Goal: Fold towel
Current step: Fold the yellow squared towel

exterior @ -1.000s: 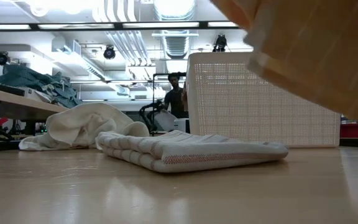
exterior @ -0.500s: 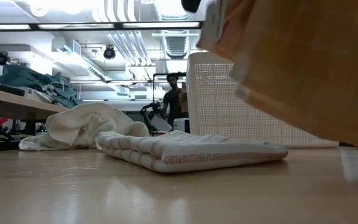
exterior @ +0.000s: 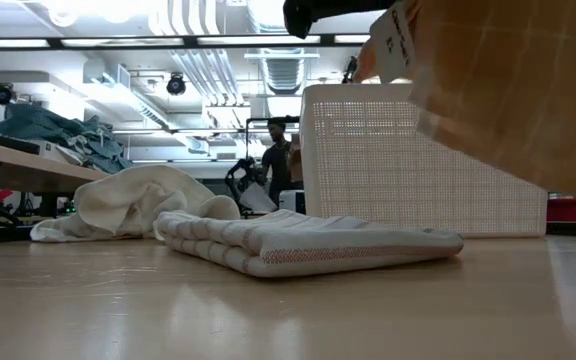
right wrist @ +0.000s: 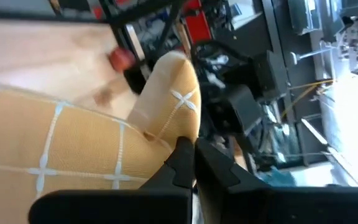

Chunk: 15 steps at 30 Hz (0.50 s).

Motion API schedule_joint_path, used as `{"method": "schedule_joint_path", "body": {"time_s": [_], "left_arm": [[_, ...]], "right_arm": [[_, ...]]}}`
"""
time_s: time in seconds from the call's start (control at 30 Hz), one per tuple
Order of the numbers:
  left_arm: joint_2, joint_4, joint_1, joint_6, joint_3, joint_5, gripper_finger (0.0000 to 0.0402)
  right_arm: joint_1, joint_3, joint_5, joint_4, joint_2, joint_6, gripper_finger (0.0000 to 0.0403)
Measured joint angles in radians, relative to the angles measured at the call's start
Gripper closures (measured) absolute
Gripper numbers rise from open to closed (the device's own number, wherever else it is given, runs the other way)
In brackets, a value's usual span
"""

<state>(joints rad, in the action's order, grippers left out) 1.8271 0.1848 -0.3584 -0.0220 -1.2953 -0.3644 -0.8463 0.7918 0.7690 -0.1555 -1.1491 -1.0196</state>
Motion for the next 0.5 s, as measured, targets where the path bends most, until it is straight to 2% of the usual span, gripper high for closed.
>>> {"method": "schedule_joint_path", "body": {"time_s": [0.2, 0.37, 0.5], "left_arm": [[0.0, -0.002, -0.001, 0.018, 0.0, -0.019, 0.0263], [-0.004, -0.009, -0.017, 0.016, 0.0, -0.02, 0.0253], [-0.006, -0.006, -0.021, 0.014, 0.0, -0.02, 0.0241]], "right_arm": [[0.0, 0.0, -0.037, 0.003, 0.02, 0.061, 0.0403], [-0.01, -0.008, -0.051, 0.024, 0.087, 0.145, 0.0403], [-0.018, -0.028, -0.154, 0.025, 0.165, 0.208, 0.0403]]}}
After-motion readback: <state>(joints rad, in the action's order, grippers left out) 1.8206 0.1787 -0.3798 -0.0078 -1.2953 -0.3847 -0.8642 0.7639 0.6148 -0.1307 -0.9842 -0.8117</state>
